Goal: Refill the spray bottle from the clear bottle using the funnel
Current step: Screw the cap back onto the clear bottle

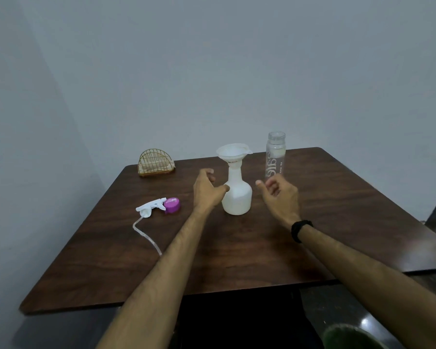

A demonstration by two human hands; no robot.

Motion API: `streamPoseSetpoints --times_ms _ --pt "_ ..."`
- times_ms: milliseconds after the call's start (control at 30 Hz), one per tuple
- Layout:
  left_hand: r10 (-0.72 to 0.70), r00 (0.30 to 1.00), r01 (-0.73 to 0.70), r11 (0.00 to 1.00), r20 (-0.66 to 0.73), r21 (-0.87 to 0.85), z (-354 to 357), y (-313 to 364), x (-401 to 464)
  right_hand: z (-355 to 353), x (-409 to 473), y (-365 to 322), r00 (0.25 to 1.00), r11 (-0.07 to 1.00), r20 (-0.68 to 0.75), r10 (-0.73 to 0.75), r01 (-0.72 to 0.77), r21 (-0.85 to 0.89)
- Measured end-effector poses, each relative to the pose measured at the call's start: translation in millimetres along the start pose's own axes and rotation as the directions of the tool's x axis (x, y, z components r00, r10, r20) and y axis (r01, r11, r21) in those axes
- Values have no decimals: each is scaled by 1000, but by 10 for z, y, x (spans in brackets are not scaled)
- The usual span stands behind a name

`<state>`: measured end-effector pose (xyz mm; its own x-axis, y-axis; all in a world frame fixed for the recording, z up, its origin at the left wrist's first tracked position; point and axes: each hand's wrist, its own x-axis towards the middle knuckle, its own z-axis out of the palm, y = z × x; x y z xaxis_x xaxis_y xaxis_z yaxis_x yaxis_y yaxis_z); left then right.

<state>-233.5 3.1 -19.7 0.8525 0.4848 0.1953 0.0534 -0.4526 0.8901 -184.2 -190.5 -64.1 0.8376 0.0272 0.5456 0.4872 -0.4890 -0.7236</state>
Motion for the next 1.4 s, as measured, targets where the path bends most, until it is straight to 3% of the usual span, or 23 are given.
streamPoseSetpoints --times_ms 100,233,467,667,800,1000,1167,1267,1400 --pt "-41 999 40 996 11 84 -229 -64 55 168 -165 -76 962 994 254 -99 85 68" --pt "-136 991 132 966 3 223 -584 -208 174 484 -344 -196 838 992 531 -123 89 90" --pt "-201 970 74 782 137 619 -892 -485 353 990 -347 -499 802 988 585 -118 36 150" --pt "-301 926 16 635 228 772 -856 -614 486 1165 -375 -596 779 988 609 -151 92 127" --pt "-260 938 -5 654 231 756 -809 -642 544 1151 -369 -570 784 985 599 -164 97 144" --pt "-236 932 9 774 275 633 -798 -531 517 1129 -380 -580 764 984 620 -178 130 122" --pt "-199 903 -13 873 381 487 -878 -321 432 1068 -406 -562 770 985 624 -136 40 165" --pt "-121 903 -18 948 413 317 -934 -173 357 970 -449 -546 794 971 593 -135 -14 240" --pt "63 957 -105 985 282 138 -1048 214 230 757 -524 -523 893 930 410 -184 23 366"
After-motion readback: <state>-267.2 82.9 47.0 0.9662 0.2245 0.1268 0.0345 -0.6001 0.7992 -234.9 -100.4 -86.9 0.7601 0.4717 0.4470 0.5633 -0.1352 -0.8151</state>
